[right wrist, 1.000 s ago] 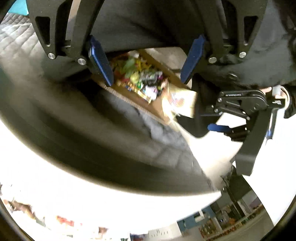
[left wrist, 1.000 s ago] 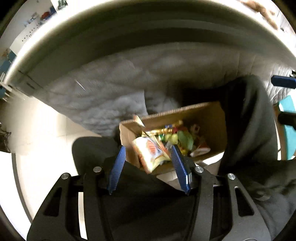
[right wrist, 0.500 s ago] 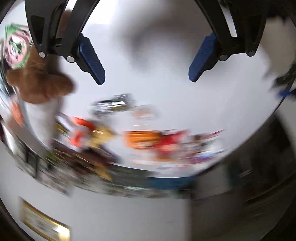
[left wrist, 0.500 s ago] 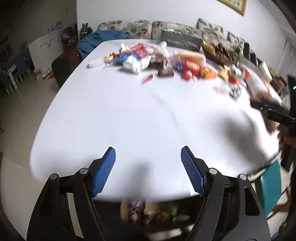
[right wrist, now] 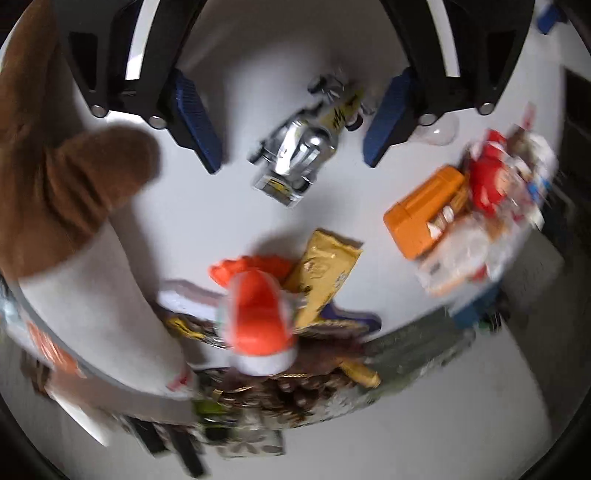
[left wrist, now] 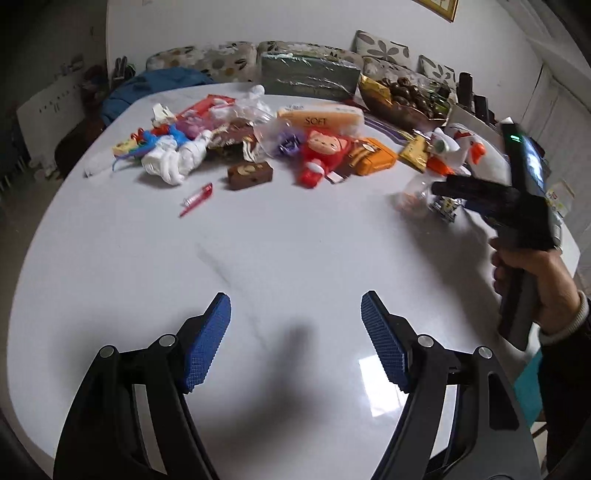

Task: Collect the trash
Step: 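Grasp the clear plastic capsule ball with the left tool while the right tool grasps the silver toy race car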

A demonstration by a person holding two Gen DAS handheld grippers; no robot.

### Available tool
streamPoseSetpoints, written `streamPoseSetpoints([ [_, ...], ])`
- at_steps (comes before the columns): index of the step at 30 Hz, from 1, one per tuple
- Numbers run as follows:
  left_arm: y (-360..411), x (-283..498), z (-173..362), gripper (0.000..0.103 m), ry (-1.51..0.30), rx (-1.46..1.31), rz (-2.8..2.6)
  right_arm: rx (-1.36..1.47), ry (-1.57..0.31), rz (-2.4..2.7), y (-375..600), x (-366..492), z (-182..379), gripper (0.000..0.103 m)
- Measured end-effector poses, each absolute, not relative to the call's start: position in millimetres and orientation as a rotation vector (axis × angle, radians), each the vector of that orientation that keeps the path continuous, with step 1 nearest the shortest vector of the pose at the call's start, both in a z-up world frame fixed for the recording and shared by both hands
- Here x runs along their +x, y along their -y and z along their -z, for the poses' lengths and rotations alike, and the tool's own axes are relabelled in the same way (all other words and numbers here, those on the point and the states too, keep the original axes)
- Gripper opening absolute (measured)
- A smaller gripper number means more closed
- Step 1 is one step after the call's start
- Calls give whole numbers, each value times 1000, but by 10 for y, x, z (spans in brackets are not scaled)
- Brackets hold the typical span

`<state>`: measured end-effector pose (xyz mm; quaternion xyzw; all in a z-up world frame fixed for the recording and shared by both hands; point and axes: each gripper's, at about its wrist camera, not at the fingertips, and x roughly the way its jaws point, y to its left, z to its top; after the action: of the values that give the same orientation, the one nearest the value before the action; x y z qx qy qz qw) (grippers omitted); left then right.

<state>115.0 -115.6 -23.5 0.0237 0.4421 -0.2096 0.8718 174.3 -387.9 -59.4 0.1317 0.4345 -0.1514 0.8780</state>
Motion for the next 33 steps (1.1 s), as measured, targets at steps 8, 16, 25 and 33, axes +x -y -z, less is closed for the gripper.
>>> streamPoseSetpoints([
  [8, 1287, 1059, 218, 72, -909, 80, 493, 122, -929, 149, 3648, 1370, 575, 45],
  [16, 2243, 1504, 202, 72, -865, 131, 613, 172, -832, 75, 4017, 883, 223, 45],
  [25, 3050, 2050, 466, 53, -941, 184, 583, 205, -757, 59, 4458, 489, 12, 45],
  [33, 2582, 1752, 270, 40, -862, 172, 466, 218, -752, -6, 4314, 452, 7, 45],
])
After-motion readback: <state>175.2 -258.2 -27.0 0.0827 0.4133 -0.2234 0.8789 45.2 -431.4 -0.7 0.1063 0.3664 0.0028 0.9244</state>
